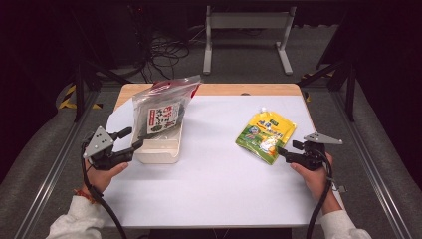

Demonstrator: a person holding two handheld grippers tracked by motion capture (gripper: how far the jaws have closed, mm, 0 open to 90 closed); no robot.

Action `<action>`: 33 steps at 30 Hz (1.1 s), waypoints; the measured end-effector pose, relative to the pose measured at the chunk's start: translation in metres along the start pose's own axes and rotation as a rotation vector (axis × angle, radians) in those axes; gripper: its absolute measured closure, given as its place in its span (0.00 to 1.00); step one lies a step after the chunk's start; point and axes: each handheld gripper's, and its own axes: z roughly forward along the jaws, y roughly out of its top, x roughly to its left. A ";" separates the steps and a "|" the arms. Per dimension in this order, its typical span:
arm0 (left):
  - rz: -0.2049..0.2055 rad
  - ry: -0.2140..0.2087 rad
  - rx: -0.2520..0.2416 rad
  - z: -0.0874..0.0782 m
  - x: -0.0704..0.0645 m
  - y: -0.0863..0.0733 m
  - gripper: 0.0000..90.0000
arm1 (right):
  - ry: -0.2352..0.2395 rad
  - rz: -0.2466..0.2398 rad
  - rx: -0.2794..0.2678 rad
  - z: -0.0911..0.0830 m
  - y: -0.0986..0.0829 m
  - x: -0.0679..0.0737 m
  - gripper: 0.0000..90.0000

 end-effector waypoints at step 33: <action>0.152 -0.437 0.303 0.065 -0.125 -0.034 0.27 | -0.018 0.187 0.083 0.054 0.016 -0.010 0.31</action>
